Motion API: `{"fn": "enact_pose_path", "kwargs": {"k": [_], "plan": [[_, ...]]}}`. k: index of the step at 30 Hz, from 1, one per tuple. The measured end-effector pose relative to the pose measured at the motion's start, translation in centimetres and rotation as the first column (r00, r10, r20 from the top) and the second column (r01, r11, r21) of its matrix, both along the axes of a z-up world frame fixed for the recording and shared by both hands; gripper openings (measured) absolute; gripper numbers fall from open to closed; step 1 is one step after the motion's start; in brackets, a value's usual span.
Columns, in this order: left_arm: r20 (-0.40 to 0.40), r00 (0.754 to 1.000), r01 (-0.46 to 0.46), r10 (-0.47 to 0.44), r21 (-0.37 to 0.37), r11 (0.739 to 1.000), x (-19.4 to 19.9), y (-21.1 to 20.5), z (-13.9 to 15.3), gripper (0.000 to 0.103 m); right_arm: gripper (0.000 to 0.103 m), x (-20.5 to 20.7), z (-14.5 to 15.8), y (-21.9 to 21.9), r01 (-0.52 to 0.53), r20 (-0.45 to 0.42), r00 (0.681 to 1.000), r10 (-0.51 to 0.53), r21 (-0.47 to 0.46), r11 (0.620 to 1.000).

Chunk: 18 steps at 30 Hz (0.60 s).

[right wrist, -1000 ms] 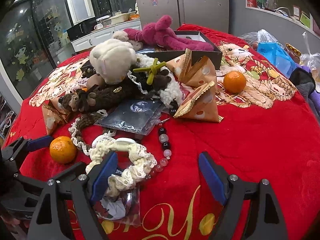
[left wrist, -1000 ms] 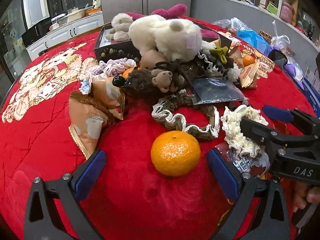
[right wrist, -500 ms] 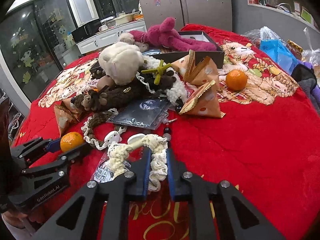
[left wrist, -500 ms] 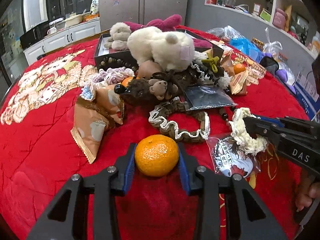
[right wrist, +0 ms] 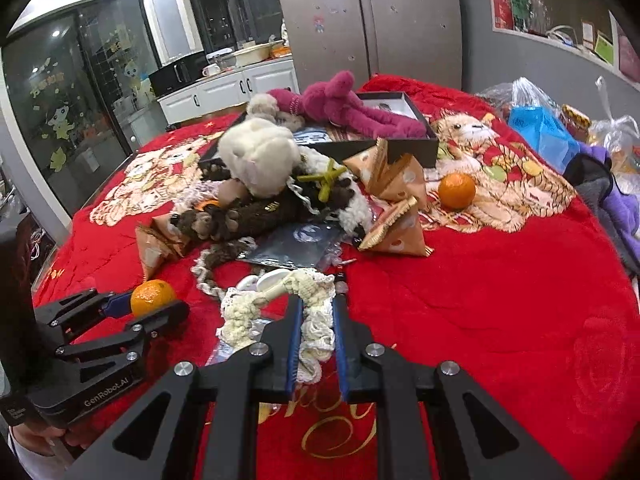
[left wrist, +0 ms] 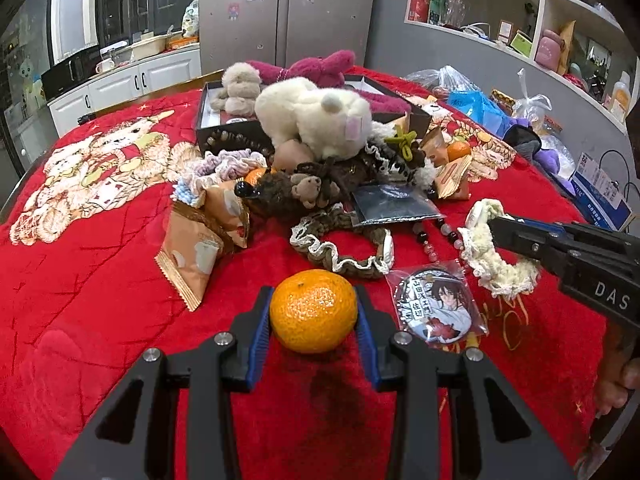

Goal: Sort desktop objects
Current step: 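Carry the orange and hair tie over the black picture box with both grippers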

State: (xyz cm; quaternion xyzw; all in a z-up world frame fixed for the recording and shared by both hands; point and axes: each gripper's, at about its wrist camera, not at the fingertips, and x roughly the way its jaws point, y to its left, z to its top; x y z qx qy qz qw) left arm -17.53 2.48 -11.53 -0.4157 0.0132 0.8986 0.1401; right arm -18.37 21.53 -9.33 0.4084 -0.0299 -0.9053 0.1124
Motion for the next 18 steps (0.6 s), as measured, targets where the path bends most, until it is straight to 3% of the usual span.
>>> {"fn": "enact_pose_path", "kwargs": {"k": [18], "plan": [[-0.082, 0.996, -0.045, 0.046, 0.014, 0.999, 2.6, -0.9, 4.2, 0.039, 0.015, 1.9, 2.6, -1.3, 0.003, -0.051, 0.999, -0.001, 0.024, 1.000]]}}
